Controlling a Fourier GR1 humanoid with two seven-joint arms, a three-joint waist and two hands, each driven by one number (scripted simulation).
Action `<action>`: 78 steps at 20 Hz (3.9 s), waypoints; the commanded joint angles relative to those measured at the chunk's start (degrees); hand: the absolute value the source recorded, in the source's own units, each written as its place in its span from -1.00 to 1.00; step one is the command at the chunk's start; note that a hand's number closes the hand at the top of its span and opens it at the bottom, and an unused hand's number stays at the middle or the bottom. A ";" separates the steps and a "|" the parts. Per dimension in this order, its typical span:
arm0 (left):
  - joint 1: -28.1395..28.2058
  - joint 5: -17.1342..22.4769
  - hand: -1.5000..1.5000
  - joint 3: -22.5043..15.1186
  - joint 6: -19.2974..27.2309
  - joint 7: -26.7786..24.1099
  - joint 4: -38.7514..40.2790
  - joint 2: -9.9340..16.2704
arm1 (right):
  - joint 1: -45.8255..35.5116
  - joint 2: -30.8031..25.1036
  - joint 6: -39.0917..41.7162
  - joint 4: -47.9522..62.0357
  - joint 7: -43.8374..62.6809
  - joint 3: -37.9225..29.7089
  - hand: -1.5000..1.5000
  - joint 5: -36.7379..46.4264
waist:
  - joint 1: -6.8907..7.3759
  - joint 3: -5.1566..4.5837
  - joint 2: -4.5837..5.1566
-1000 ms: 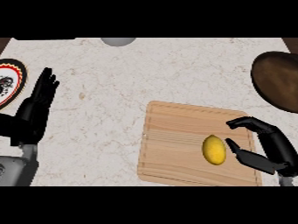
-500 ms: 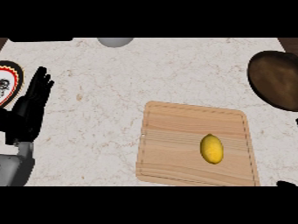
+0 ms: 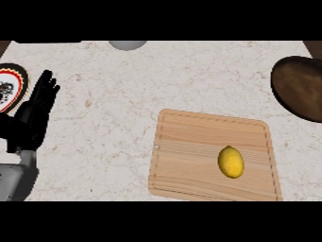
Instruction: Pick the lemon from the cutting board and place it in the pan
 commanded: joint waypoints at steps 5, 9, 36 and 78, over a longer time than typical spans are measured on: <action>-4.37 -3.00 0.00 0.11 0.15 -0.42 4.30 -3.22 | -12.29 1.55 0.14 -9.53 20.22 7.18 -1.00 5.55 | 1.03 0.10 0.28; 0.24 -2.45 0.00 0.97 -1.06 0.51 -2.48 -2.50 | -20.27 3.58 4.45 -8.11 24.84 10.67 -1.00 1.72 | 1.52 0.11 0.18; -1.83 -7.90 0.00 5.07 -4.31 2.13 0.05 -6.94 | -25.85 24.61 17.03 4.77 32.19 22.63 -1.00 22.35 | 0.94 0.15 0.16; -0.74 -12.27 0.00 10.01 -8.22 1.95 -0.65 -10.85 | -30.35 41.82 27.55 28.75 27.01 30.03 -1.00 53.81 | 0.99 0.14 0.17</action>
